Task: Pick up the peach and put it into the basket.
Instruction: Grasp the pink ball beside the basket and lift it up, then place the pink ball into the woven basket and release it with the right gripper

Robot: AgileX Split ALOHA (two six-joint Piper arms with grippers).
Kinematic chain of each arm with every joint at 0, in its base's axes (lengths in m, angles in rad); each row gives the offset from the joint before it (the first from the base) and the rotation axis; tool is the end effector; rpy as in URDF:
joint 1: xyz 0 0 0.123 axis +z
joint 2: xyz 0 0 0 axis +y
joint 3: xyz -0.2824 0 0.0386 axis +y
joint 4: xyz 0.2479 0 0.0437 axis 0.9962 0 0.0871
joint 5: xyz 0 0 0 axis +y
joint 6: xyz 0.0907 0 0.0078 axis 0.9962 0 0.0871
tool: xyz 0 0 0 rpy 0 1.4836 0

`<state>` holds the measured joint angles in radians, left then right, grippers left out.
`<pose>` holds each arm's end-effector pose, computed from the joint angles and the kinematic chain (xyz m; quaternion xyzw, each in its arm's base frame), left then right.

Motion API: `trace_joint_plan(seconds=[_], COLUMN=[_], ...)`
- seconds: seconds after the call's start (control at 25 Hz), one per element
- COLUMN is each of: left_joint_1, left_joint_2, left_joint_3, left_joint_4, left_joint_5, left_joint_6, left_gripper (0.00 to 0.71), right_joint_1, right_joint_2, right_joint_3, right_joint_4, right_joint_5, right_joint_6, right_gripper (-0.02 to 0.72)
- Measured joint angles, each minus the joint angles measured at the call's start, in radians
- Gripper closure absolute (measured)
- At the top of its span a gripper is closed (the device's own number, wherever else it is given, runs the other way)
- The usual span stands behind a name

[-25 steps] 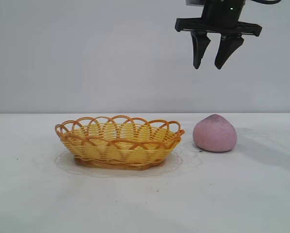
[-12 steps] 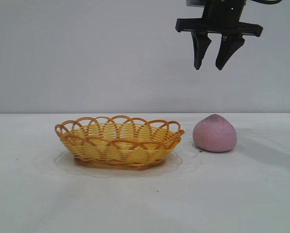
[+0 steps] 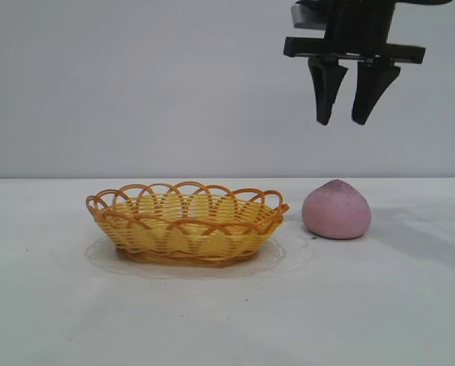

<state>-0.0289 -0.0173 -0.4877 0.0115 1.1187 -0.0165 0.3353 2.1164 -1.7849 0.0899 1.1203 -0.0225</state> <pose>-0.0085 0.0012 0.2690 0.0050 0.8667 -0.0056 0.4987 0.4195 0.1540 0.2162 -0.1618 0.9805 0.0577 0.0950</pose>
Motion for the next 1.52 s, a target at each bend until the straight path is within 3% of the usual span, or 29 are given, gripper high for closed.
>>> trace_joint_plan(seconds=[0.24,0.32,0.4,0.52,0.8,0.92,1.12,1.44,1.48,1.52], left_joint_1=[0.000,0.000,0.000,0.000,0.000,0.000,0.000,0.000,0.000,0.000], left_joint_2=[0.000,0.000,0.000,0.000,0.000,0.000,0.000,-0.001,-0.001,-0.001], left_joint_3=[0.000,0.000,0.000,0.000,0.000,0.000,0.000,0.000,0.000,0.000], left_joint_4=[-0.002,-0.002,-0.002,-0.002,-0.002,-0.002,-0.002,-0.002,-0.002,-0.002], left_joint_5=[0.000,0.000,0.000,0.000,0.000,0.000,0.000,0.000,0.000,0.000], left_joint_6=[0.011,0.011,0.011,0.011,0.011,0.011,0.011,0.014,0.014,0.014], left_gripper=[0.351,0.351,0.351,0.351,0.351,0.351,0.351,0.351,0.351,0.351], right_joint_1=[0.002,0.011,0.024,0.039,0.158,0.228,0.309,0.342,0.342,0.342], right_joint_2=[0.075,0.103,0.114,0.100,-0.132,-0.181,-0.109,0.038,0.045,0.046], right_joint_3=[0.065,0.084,0.091,0.092,0.102,0.101,0.101,0.101,0.101,0.101], right_joint_4=[0.049,0.053,0.055,0.058,0.061,0.091,0.109,0.121,0.124,0.126], right_joint_5=[0.042,0.022,-0.005,-0.029,-0.087,-0.089,-0.097,-0.106,-0.106,-0.106], right_joint_6=[-0.038,-0.051,-0.072,-0.084,-0.132,-0.155,-0.169,-0.161,-0.158,-0.153], right_gripper=[0.332,0.437,0.594,0.703,0.703,0.703,0.703,0.703,0.647,0.647])
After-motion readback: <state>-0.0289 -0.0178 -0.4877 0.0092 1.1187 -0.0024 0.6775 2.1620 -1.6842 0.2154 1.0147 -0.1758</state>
